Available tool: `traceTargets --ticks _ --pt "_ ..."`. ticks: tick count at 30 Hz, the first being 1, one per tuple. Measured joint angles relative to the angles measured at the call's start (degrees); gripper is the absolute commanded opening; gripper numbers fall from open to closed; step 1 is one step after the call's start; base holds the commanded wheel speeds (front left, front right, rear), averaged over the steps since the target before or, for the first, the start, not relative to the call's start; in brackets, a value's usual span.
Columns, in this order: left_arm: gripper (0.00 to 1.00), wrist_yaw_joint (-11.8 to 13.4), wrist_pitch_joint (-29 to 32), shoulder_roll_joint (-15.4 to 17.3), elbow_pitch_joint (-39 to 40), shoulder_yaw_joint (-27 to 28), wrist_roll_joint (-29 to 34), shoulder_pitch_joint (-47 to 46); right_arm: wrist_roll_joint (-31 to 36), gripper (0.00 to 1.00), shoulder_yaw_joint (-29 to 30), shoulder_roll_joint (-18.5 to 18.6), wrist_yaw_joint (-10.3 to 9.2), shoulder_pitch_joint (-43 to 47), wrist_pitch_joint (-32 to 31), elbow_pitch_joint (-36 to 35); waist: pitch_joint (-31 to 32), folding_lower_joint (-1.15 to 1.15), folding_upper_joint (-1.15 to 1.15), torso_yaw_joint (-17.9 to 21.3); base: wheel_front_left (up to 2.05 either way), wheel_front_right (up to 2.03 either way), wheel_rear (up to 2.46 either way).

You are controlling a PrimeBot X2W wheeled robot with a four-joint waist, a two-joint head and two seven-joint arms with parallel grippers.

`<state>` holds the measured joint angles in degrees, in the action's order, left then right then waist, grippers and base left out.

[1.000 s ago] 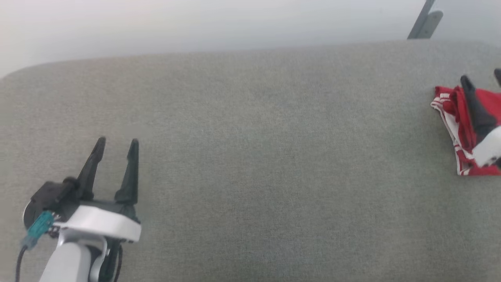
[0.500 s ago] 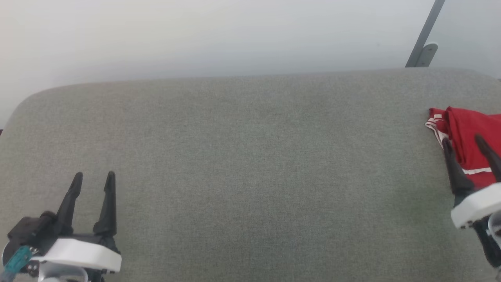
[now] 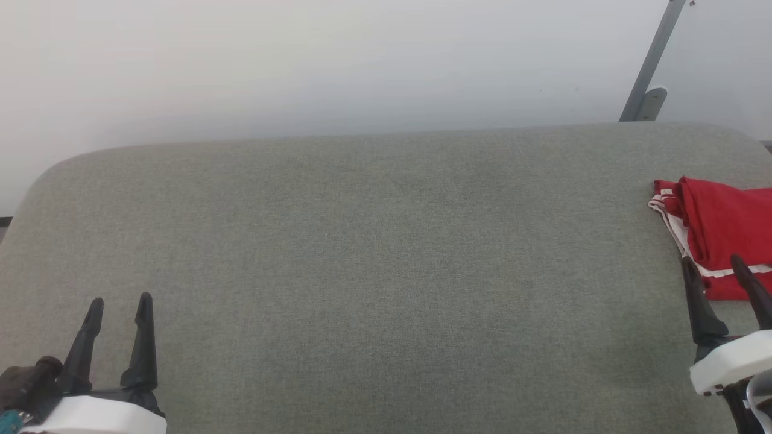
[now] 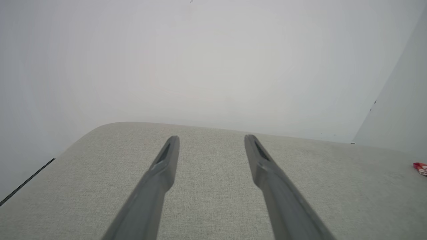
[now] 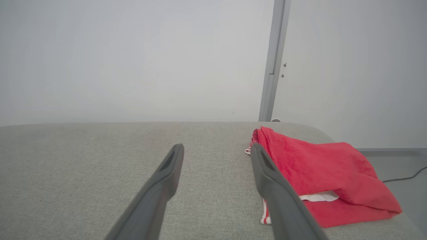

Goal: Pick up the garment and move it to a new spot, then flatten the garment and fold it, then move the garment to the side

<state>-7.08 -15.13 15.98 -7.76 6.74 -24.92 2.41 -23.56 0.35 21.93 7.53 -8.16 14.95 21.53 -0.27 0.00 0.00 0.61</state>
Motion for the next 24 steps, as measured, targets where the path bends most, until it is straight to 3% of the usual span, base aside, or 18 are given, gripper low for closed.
traceTargets --ticks 24 --pt "1.00 -0.26 0.00 0.22 0.46 -0.74 -1.83 2.01 1.30 1.00 0.24 -1.58 0.00 1.88 0.00 -2.89 0.28 0.00 0.00 -0.39 0.00 0.00 0.00"
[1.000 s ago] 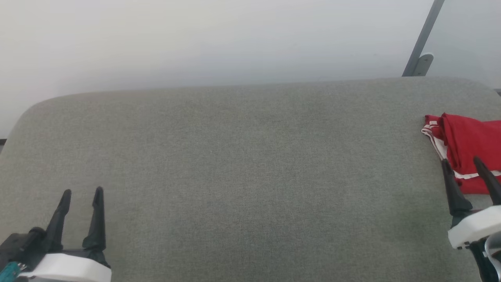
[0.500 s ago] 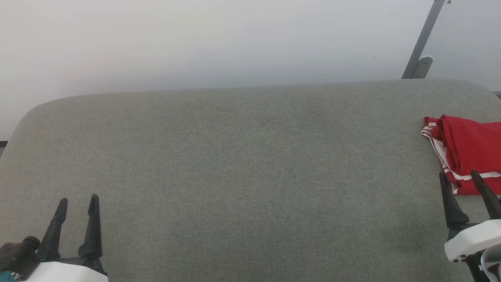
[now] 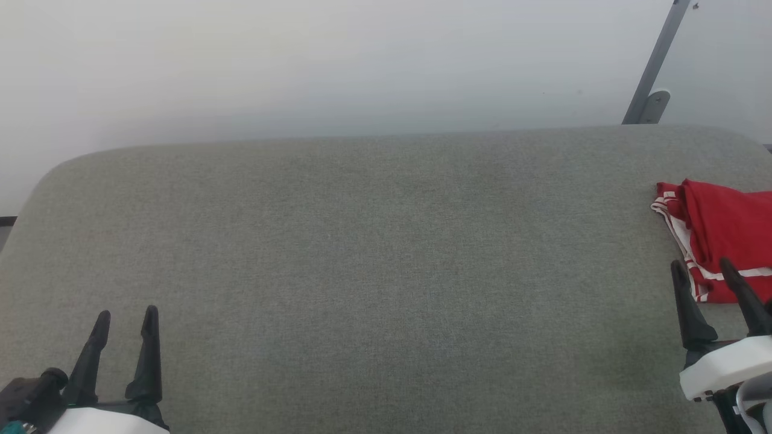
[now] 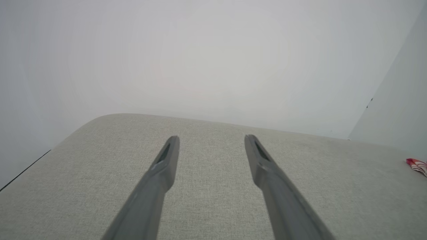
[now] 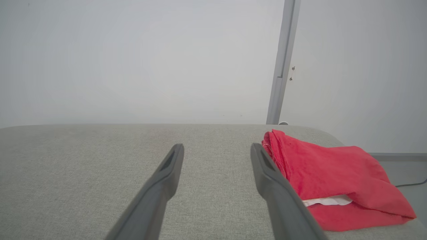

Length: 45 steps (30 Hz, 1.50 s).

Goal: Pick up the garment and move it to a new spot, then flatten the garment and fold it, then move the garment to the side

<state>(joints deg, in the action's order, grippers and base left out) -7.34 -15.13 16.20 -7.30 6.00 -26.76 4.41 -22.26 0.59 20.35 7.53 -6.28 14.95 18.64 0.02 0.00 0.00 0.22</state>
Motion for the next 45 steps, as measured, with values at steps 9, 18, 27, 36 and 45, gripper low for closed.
traceTargets --ticks 9,18,27,36,45 --pt "1.00 0.00 0.00 -0.02 0.14 -0.08 -0.45 0.04 0.12 1.00 0.14 -0.21 0.00 0.00 0.00 -0.11 0.11 0.00 0.00 -0.18 0.00 0.00 0.00" --pt "1.00 0.00 0.00 0.05 0.07 -0.10 0.02 0.14 -0.11 1.00 0.26 -0.10 0.00 -0.03 0.00 0.18 0.20 0.00 0.00 -0.13 0.00 0.00 0.00" --pt "0.00 0.01 0.01 -1.33 -1.47 -0.29 1.27 0.40 -0.29 0.00 -0.03 -1.32 0.00 1.10 -0.11 1.53 0.20 0.00 0.00 -0.12 0.00 0.00 0.00" --pt "0.00 0.01 0.71 -5.12 -5.68 -1.43 0.59 1.58 -1.22 0.00 -0.88 -5.09 0.00 5.16 -0.87 5.36 0.20 0.00 0.00 -0.12 0.00 0.00 0.00" --pt "0.00 0.01 3.21 -5.99 -5.84 -1.30 -7.46 1.22 -9.51 0.00 -0.21 -6.44 0.00 4.99 -3.38 4.17 0.17 0.00 0.00 -0.13 0.00 0.00 0.00"
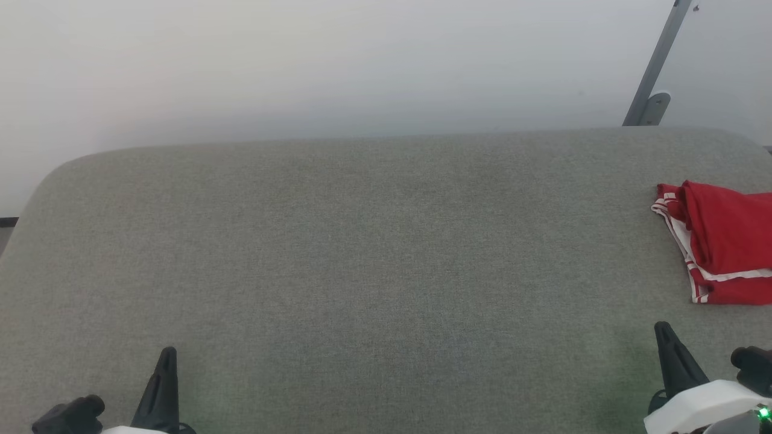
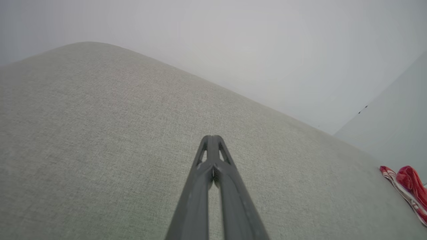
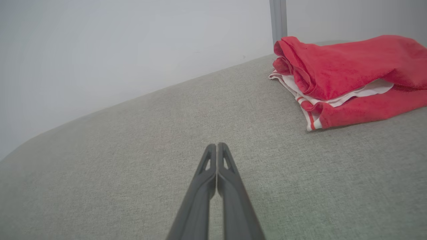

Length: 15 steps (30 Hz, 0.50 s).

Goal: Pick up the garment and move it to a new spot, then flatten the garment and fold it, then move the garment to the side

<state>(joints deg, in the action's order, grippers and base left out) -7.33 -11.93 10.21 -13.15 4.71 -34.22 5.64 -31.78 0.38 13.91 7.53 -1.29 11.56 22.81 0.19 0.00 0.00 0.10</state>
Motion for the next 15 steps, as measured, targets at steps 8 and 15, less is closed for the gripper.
traceTargets --ticks 8,15 --pt "0.00 0.00 2.01 -0.87 -0.07 0.16 -6.32 -1.32 -6.76 0.00 0.66 -1.32 0.00 -0.22 -2.03 -0.78 -0.03 0.00 0.00 -0.01 0.00 0.00 0.00" --pt "0.00 0.00 3.41 -1.45 -0.16 0.31 -11.07 -2.16 -11.50 0.00 1.29 -2.04 0.00 -0.58 -3.36 -1.62 -0.05 0.00 0.00 -0.01 0.00 0.00 0.00"
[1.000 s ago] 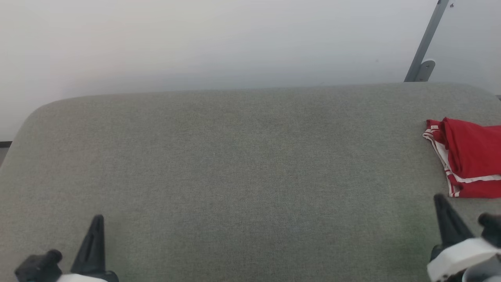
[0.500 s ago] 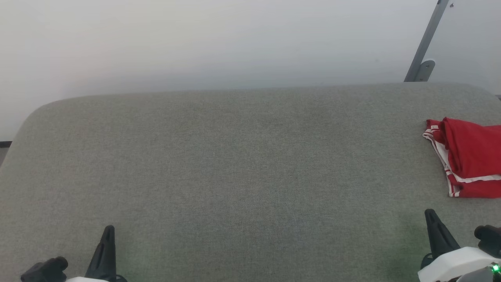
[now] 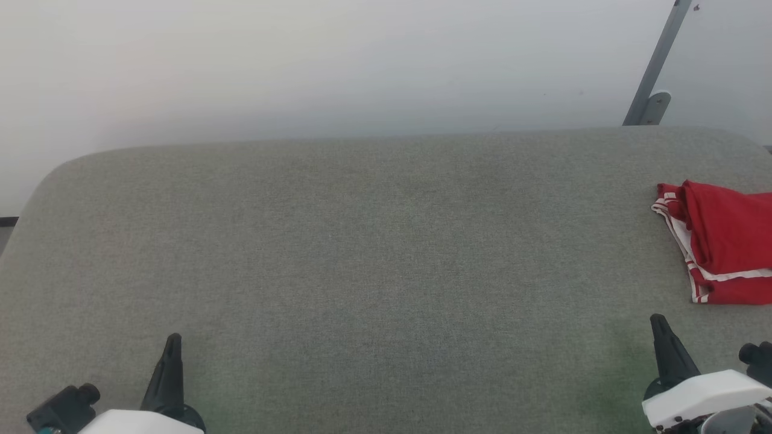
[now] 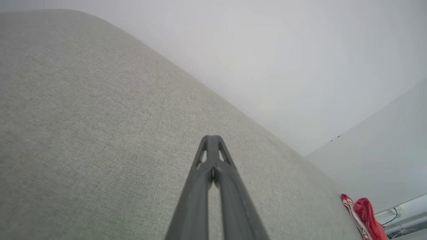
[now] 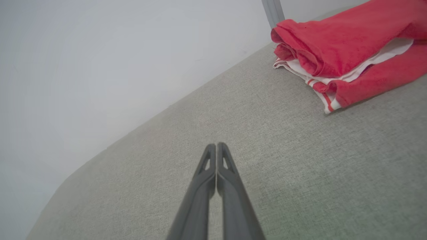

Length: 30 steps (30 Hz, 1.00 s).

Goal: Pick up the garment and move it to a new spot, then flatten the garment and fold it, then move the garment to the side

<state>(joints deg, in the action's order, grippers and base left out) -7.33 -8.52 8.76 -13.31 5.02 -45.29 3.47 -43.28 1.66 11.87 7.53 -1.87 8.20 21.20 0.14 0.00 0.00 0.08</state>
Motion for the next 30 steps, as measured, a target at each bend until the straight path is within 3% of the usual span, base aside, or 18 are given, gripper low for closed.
traceTargets --ticks 30 --pt "0.00 0.00 6.02 -2.30 -0.25 0.63 -19.13 -3.75 -19.86 0.00 2.01 -3.59 -0.01 -1.88 -5.98 -2.77 -0.10 0.00 0.00 -0.02 0.00 0.00 0.00"
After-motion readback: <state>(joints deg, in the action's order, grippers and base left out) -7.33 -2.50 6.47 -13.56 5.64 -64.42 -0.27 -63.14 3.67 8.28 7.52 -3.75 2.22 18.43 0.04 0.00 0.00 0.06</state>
